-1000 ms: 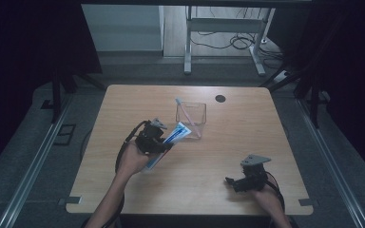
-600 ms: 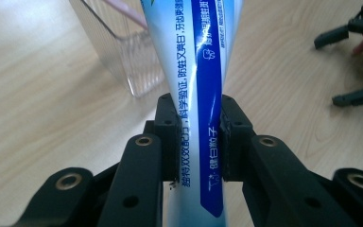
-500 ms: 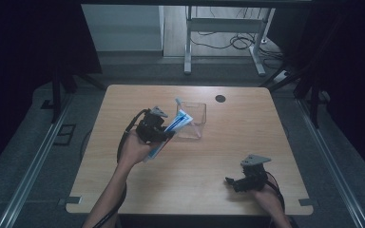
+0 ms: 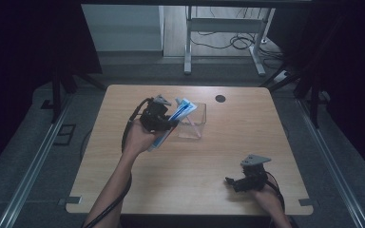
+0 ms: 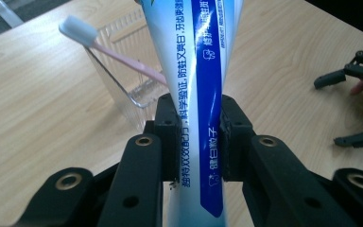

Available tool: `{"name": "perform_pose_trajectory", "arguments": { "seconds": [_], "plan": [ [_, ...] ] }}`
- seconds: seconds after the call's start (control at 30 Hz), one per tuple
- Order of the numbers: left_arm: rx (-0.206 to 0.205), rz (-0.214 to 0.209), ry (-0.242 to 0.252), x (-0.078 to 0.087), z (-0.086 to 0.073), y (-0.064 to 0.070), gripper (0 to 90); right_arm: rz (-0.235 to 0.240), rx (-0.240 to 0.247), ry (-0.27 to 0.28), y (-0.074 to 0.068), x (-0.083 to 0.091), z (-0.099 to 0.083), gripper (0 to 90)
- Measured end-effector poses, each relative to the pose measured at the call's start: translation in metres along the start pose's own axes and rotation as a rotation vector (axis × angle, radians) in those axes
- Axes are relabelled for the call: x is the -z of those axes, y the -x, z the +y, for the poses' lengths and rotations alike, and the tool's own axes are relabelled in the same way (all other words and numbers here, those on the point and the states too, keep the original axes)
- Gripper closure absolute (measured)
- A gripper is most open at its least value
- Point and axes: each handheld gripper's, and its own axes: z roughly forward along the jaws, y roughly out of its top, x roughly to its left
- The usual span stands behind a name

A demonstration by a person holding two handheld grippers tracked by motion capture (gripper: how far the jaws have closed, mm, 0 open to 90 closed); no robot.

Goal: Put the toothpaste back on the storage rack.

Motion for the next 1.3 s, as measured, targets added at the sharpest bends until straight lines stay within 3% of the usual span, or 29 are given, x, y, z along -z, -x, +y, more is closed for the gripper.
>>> {"name": "perform_pose_trajectory", "arguments": {
  "seconds": [0.57,1.0,1.3],
  "plan": [
    [-0.002,0.007,0.045,-0.017,0.031,-0.009,73.7,-0.001,0.007,-0.001,0.0,0.0,0.0,0.1],
    [0.007,0.022,0.068,-0.033,0.046,-0.019,73.7,0.0,0.006,-0.001,0.0,0.0,0.0,0.1],
    [0.015,0.009,0.093,-0.042,0.056,-0.023,73.7,0.0,0.001,0.0,0.0,0.0,0.0,0.1]
  ]
}}
